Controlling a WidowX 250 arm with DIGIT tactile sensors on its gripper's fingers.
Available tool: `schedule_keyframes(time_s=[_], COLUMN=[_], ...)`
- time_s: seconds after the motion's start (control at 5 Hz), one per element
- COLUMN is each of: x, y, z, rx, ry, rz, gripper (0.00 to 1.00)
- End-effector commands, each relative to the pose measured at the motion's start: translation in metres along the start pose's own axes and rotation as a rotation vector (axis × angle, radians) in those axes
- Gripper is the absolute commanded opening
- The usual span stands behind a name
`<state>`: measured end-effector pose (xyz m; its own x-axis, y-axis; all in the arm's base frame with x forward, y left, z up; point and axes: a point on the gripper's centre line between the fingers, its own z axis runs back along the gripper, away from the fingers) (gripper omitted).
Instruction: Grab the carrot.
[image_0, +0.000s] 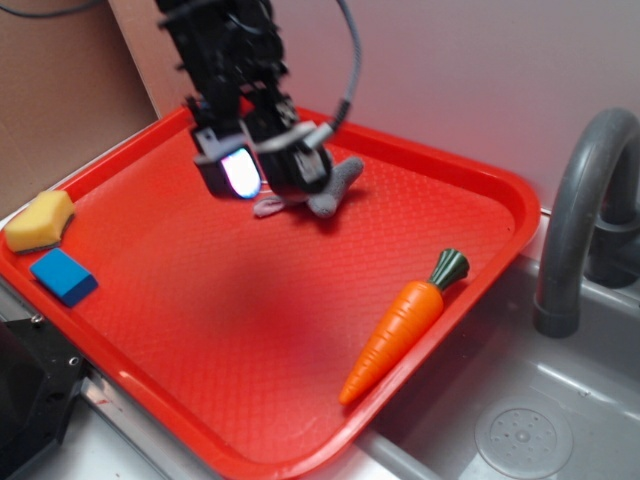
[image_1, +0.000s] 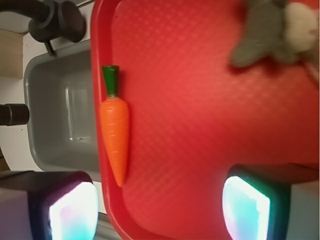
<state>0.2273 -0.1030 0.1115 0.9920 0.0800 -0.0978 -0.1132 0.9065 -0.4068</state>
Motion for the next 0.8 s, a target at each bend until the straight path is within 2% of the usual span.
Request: schedule_keyframes(time_s=[0.0,0.4,0.6], x=[0.012,0.037,0.041], y=[-0.042,-0.055,-0.058], z=[-0.054,-0.092,-0.101], rx=[-0.019,0.033,0.064], ry=[0.026,0.017,0.003], rz=[-0.022,0.008,-0.005], gripper=[1.00,1.00,0.92])
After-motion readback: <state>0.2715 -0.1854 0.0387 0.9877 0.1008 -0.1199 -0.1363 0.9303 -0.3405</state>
